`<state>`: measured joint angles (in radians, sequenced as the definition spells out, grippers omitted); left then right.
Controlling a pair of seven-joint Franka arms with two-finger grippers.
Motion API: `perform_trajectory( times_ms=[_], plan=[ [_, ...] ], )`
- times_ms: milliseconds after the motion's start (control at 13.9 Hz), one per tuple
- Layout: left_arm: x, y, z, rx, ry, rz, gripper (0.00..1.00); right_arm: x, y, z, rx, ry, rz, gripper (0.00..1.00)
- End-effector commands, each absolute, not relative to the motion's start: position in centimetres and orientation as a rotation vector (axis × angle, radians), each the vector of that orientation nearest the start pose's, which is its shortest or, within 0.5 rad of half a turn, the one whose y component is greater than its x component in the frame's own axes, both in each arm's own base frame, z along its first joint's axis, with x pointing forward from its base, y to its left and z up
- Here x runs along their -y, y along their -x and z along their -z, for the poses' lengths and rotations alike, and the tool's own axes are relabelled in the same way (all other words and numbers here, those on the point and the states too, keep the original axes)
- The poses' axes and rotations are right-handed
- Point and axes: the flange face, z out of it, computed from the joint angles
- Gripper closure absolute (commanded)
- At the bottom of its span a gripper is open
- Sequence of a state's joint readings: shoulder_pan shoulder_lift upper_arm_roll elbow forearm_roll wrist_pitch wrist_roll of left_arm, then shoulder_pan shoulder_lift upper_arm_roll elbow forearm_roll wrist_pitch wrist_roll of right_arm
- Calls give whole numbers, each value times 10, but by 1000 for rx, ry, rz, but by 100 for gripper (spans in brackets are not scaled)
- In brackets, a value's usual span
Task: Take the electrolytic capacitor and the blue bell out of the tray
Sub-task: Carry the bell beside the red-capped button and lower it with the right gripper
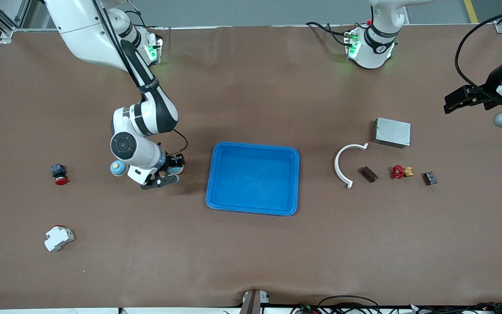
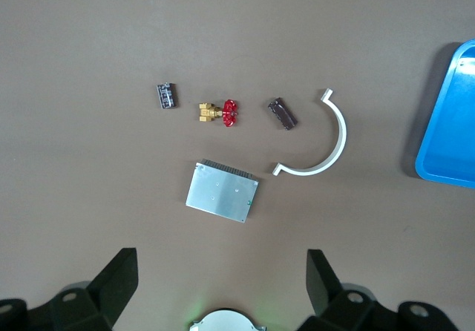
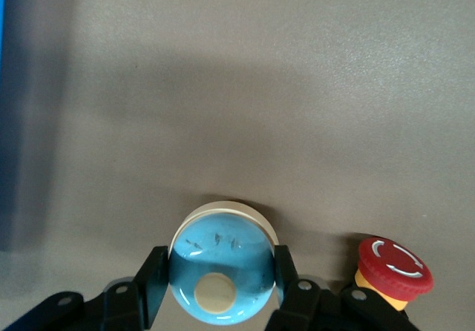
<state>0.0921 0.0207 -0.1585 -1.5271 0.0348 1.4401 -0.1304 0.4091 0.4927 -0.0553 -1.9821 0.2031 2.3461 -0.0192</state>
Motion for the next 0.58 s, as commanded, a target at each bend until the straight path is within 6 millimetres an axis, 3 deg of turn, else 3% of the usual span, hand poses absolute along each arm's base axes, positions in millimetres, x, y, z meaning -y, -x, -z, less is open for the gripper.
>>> perform_trajectory(
  times_ms=[0,72,216,361,505],
  plan=[
    [32,-548,-626,104,3095,-136,0,-213,-564,-206,347,3013,-206,70],
    [32,-549,-627,104,3096,-122,0,-212,-564,-206,345,3014,-209,57],
    [32,-549,-627,104,3097,-115,0,-212,-564,-206,345,3013,-209,38],
    [32,-548,-628,104,3097,-115,0,-211,-568,-211,339,3012,-206,0],
    [32,-546,-631,104,3096,-110,0,-210,-567,-215,341,3011,-223,0]
  ],
)
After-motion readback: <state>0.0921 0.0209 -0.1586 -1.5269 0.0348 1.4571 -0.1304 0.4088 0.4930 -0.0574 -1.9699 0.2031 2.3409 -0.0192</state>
